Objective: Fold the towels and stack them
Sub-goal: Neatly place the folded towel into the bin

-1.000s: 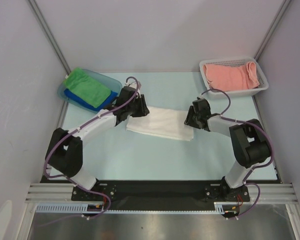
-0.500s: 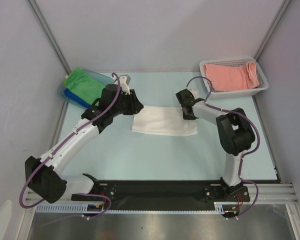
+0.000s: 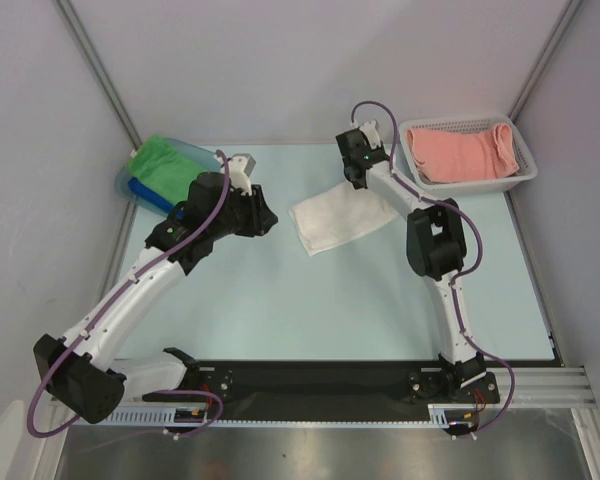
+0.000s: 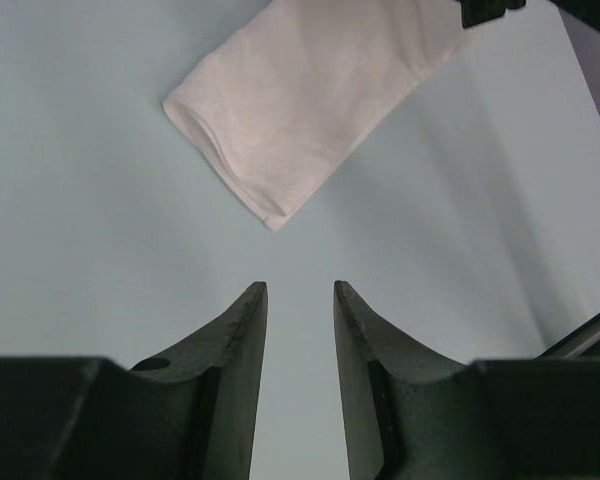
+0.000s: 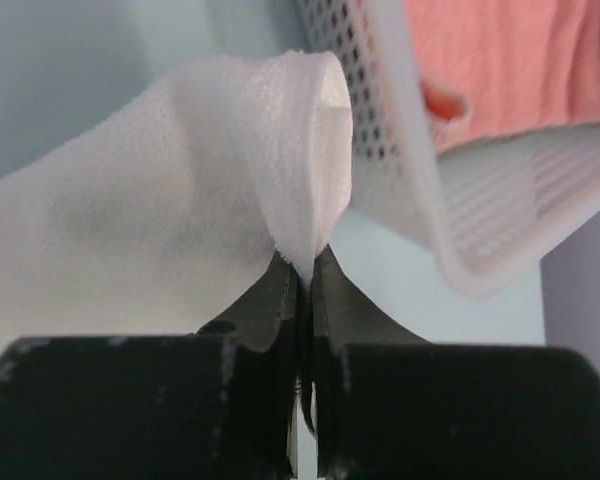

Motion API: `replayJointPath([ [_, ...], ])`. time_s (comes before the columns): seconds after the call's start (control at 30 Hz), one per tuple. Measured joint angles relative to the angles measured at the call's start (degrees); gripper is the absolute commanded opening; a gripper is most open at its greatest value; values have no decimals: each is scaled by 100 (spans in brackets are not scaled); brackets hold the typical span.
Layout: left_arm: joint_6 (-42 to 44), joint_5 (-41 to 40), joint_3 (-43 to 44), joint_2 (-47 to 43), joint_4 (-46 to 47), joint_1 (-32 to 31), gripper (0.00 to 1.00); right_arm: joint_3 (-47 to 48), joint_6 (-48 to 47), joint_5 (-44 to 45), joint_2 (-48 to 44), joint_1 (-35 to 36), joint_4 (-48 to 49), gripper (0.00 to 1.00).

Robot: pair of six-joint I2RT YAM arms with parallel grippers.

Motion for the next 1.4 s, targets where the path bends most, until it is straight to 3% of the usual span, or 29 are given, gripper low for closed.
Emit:
replayJointPath([
  [0.33,356,179,-109,-4,-166,160,38,2107,-1320,610,918,-461,-24,0],
  [0.9,470,629,-402,-2,-42,463,38,2444,-3254,474,1102,-1646,1932,0],
  [1.4,522,643,-446,170,2,472,38,2374,-3375,-358,1329,-2761,3523,0],
])
